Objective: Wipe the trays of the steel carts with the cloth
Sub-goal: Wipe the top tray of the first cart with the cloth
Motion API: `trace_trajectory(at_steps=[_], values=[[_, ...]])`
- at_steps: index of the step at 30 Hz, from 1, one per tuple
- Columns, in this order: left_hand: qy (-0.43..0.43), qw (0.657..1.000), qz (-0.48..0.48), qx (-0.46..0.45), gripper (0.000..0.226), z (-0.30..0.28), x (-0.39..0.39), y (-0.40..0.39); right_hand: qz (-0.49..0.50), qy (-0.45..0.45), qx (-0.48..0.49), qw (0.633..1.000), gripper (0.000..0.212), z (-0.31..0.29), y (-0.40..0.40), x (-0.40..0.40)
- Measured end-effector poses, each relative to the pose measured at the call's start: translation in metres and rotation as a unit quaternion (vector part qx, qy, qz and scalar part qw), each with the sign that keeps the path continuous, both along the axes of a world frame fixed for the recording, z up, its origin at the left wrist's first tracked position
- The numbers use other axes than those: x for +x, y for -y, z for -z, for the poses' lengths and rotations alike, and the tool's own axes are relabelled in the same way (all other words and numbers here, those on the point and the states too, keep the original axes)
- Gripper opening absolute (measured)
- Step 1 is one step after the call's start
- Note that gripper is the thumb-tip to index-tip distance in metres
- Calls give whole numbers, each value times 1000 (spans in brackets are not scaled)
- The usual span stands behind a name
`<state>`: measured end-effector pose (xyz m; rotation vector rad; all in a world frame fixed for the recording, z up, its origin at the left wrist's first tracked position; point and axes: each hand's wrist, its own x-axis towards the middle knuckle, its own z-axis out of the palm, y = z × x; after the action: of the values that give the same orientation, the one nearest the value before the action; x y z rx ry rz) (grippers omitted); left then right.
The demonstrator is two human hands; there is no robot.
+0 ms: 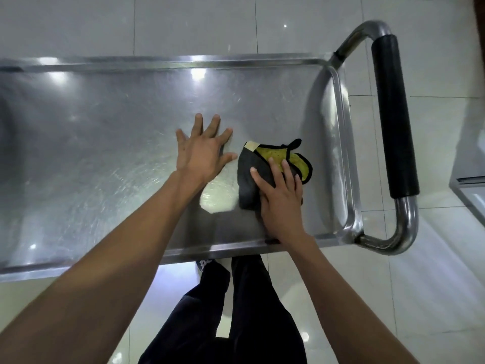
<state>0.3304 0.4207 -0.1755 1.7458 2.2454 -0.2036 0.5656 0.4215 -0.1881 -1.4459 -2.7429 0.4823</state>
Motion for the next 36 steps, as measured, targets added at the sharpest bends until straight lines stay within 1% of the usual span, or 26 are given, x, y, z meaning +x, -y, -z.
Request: trace_trajectory(at_steps=[4, 8, 11, 13, 16, 18, 22, 25, 28, 31, 33, 36], values=[[-6, 1000, -9, 13, 66, 2, 1, 4, -1, 0, -3, 1000, 58, 2, -56, -40], [1, 1000, -21, 7, 67, 4, 3, 1, -16, -4, -12, 1000, 55, 2, -118, -80], [8, 1000, -29, 10, 66, 3, 4, 0, -33, -2, 8, 999, 53, 2, -161, -109], [2, 1000, -31, -4, 68, 5, 4, -2, -44, -5, 8, 999, 52, 2, -187, -128], [8, 999, -38, -21, 70, 6, 3, -6, -59, 0, -8, 998, 53, 1, -213, -148], [32, 998, -45, -5, 69, 3, 2, -9, -65, 3, -8, 998, 53, 0, -218, -150], [94, 994, -61, 2, 74, -4, -10, -10, -76, 4, -12, 997, 52, -2, -216, -141], [147, 986, -75, 5, 80, -12, -24, -5, -70, 6, -19, 997, 52, -4, -200, -131], [123, 991, -59, 12, 77, -16, -31, 12, -65, -2, -11, 998, 53, -2, -171, -116], [83, 994, -73, -4, 76, -14, -31, 34, -53, 1, -2, 999, 53, 0, -136, -99], [71, 995, -73, -17, 75, -13, -31, 41, -40, 9, 2, 999, 55, 1, -106, -86], [66, 996, -55, -12, 74, -13, -30, 42, -28, -2, 8, 1000, 56, 1, -52, -63]])
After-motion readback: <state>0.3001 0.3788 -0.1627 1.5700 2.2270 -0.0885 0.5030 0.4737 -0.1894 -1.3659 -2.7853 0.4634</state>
